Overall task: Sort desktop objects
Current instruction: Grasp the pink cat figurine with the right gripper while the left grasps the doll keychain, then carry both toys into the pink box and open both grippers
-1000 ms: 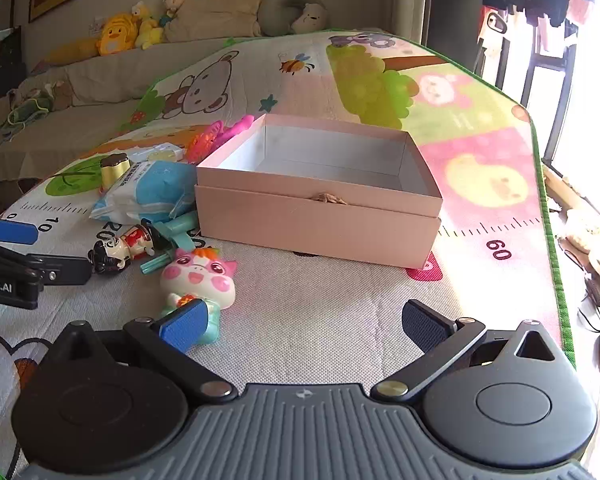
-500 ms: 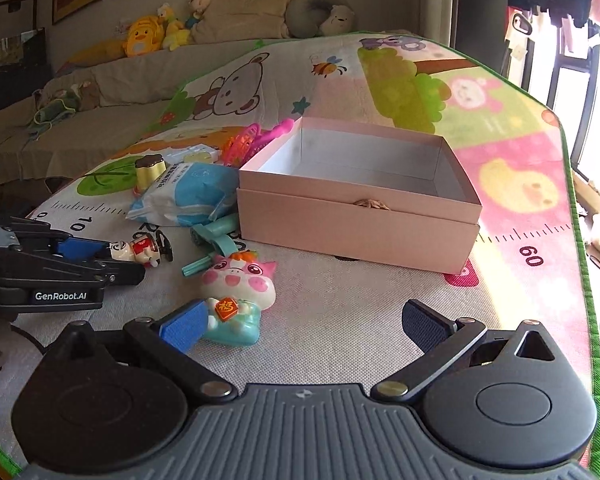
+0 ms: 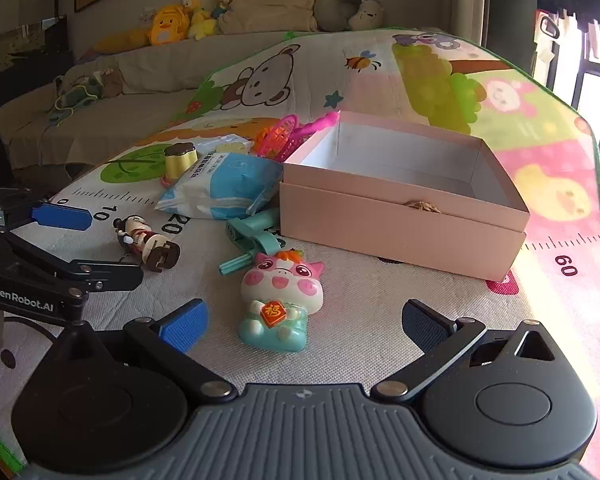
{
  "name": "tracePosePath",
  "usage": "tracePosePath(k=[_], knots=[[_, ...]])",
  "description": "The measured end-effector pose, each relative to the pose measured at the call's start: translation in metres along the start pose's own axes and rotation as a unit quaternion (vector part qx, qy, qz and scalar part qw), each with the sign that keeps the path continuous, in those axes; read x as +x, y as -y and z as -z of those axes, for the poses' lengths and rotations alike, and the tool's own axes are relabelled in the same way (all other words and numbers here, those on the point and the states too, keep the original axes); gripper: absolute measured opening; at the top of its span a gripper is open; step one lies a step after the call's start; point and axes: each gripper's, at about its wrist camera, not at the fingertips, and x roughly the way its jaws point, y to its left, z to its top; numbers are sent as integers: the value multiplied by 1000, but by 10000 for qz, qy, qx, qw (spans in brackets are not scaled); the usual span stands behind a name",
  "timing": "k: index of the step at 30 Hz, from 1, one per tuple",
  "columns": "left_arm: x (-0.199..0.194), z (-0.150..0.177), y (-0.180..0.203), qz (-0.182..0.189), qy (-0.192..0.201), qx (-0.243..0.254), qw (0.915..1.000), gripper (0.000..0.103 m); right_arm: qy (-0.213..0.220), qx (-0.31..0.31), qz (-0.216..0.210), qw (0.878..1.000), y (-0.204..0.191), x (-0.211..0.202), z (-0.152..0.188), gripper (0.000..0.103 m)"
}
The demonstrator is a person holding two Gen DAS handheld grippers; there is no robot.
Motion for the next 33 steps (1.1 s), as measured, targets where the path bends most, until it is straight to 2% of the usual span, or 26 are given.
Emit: tracePosePath(k=[2,5,6,9,11,13,16,20,23,25,27,29,31,32,33], knots=[[14,-5,5,-117,-82,-34,9999,96,-38,32,-20,10000,1,2,-1,99],[23,-11,4,-101,-181,-115,9997,74,-138,110,-128,9998,3,6,-6,83],[22,-12,4,-118,-189,-95,9997,71,-173,176,-185,9995,4,8,-9,81],[15,-12,5,-167,-146,18,9998,70,-278,353,-325,9985,7,18,-16,75],[8,-12,5,-151,-149,54,9998,70,-425,399,-385,9976,7,27,-20,55],[1,-10,7,-104,-146,80,9998,70,-628,448,-531,9956,7,33,-20,50],[-16,-11,11,142,-93,163,9997,70,-712,329,-560,9953,8,25,-16,48],[-46,-29,21,713,198,200,9971,70,-652,223,-756,9948,25,-18,-16,48],[-56,-63,29,998,651,234,9926,70,-101,273,-583,9979,51,-60,-37,48],[-52,-91,38,1159,940,320,9883,70,321,477,-382,9976,75,-76,-63,48],[-39,-119,49,1144,1228,443,9848,70,658,526,-103,9964,94,-75,-88,48],[-19,-149,57,1249,1374,425,9817,71,787,620,146,9949,111,-60,-112,48],[2,-172,58,1332,1374,316,9810,80,823,712,177,9939,127,-39,-133,49],[11,-182,56,1230,1373,232,9826,87,790,761,197,9938,135,-27,-141,51],[16,-185,52,1106,1377,142,9842,90,749,843,278,9932,140,-17,-145,51]])
